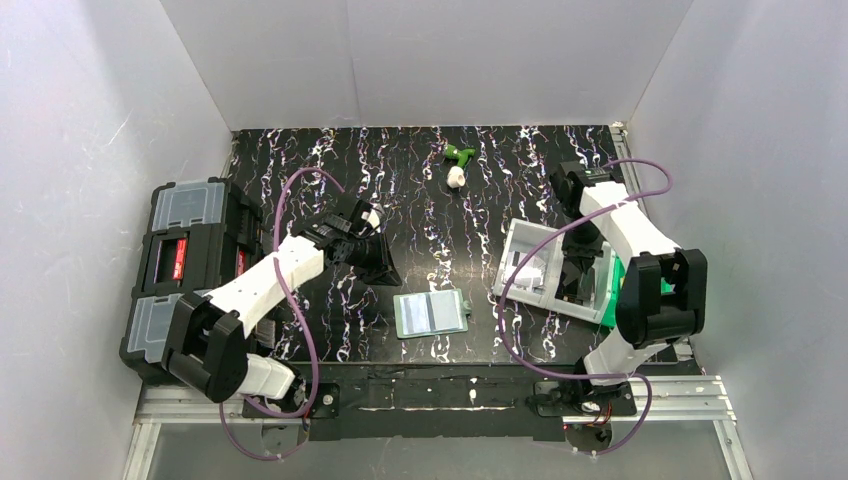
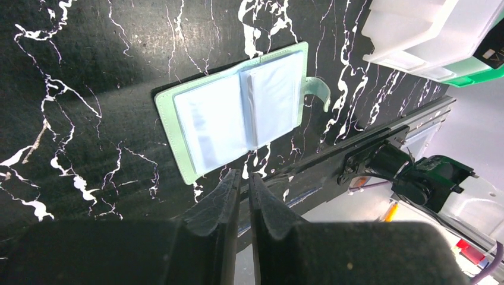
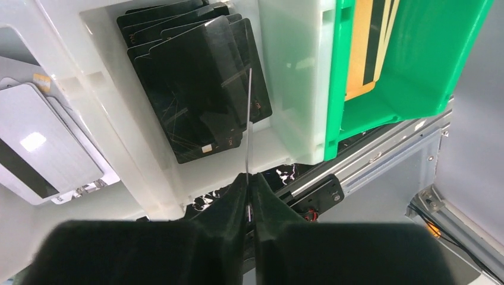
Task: Take the credit cards out of the card holder
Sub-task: Place the credit card in the storage box, then remove the credit card from the card holder.
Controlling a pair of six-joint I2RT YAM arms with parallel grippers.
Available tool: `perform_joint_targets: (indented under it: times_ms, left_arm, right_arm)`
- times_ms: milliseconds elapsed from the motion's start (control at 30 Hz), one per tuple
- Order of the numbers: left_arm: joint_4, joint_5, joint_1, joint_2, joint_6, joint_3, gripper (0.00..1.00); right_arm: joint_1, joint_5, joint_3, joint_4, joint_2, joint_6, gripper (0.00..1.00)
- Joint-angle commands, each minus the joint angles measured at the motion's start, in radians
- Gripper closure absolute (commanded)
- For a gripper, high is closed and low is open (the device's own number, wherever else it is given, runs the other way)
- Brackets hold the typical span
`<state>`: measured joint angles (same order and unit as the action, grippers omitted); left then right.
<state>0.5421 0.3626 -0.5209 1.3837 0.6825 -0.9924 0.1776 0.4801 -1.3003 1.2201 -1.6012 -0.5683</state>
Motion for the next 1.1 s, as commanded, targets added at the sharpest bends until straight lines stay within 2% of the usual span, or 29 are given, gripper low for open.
perform_joint_targets:
  times_ms: [0,167,300,467,700,867,1067]
  left_arm:
    - [0.039,0.009,-0.002,-0.054,-0.022,-0.012,0.89]
    - [0.039,0.005,-0.002,-0.063,-0.018,0.002,0.85]
    - [0.039,-0.004,-0.002,-0.064,-0.017,0.012,0.81]
    - [0.039,-0.009,-0.002,-0.056,-0.011,0.019,0.78]
    - [0.059,-0.075,0.007,-0.067,0.02,0.061,0.78]
    - [0.099,-0.13,0.106,-0.143,0.057,0.137,0.77]
    - [0.186,-0.201,0.208,-0.252,0.064,0.169,0.76]
  right_arm:
    - [-0.003,0.004,-0.035,-0.005,-0.027,0.015,0.75]
    - [0.002,-0.079,-0.05,-0.03,0.004,0.028,0.33]
    - [0.028,-0.121,-0.079,-0.027,0.038,0.026,0.21]
    - [0.103,-0.247,-0.101,-0.056,0.076,-0.004,0.18]
    - [0.388,-0.375,-0.133,-0.156,0.067,-0.11,0.17]
    - [0.608,-0.431,-0.161,-0.24,-0.061,-0.174,0.18]
    - [0.788,-0.409,-0.305,-0.252,-0.277,-0.191,0.14]
